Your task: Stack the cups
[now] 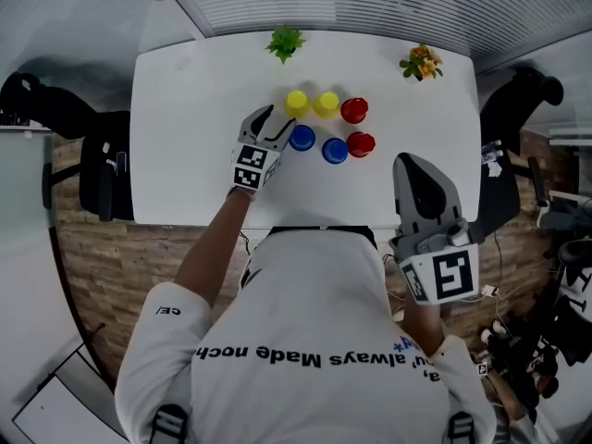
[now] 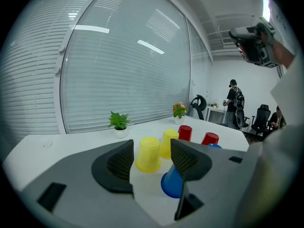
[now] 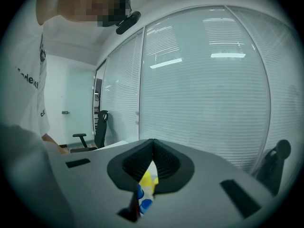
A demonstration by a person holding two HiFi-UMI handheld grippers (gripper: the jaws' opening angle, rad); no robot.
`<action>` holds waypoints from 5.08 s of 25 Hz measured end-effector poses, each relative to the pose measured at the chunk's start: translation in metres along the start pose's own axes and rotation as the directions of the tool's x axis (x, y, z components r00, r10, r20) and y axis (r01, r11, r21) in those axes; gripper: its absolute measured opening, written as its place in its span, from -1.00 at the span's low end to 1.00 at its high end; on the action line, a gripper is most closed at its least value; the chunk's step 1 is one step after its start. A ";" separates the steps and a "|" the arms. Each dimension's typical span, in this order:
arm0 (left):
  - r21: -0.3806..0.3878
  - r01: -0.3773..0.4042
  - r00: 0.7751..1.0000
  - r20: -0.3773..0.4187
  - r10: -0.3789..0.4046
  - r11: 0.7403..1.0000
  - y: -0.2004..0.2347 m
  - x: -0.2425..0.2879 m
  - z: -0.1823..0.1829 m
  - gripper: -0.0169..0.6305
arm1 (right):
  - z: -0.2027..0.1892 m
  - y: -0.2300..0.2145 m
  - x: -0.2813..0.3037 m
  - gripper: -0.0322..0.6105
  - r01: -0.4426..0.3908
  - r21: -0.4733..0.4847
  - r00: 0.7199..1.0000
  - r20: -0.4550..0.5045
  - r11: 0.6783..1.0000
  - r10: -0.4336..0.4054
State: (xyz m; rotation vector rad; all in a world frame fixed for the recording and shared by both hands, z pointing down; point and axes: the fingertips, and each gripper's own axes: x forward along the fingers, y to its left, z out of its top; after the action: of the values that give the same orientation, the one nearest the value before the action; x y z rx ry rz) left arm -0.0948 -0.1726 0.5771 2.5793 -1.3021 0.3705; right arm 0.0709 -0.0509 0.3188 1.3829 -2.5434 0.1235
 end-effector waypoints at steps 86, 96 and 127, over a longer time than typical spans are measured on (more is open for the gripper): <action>-0.019 0.181 0.983 -0.032 -0.181 0.983 -0.125 0.000 -0.019 -0.05 | -0.002 -0.023 0.000 -0.88 0.019 0.008 1.000 -0.009 1.000 -0.019; 0.043 0.212 0.972 -0.115 -0.206 0.976 -0.154 0.031 -0.056 -0.03 | -0.005 -0.028 -0.013 -0.88 0.047 0.013 0.999 -0.018 0.999 -0.046; -0.010 -0.036 0.999 0.041 0.036 0.999 -0.115 0.069 0.047 -0.21 | -0.001 -0.048 -0.015 -0.88 0.011 -0.001 1.000 -0.004 1.000 -0.011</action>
State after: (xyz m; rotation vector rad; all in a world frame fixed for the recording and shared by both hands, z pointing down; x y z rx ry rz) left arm 0.0437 -0.1725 0.5455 2.5719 -1.3622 0.3187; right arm 0.1189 -0.0649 0.3144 1.3946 -2.5322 0.1233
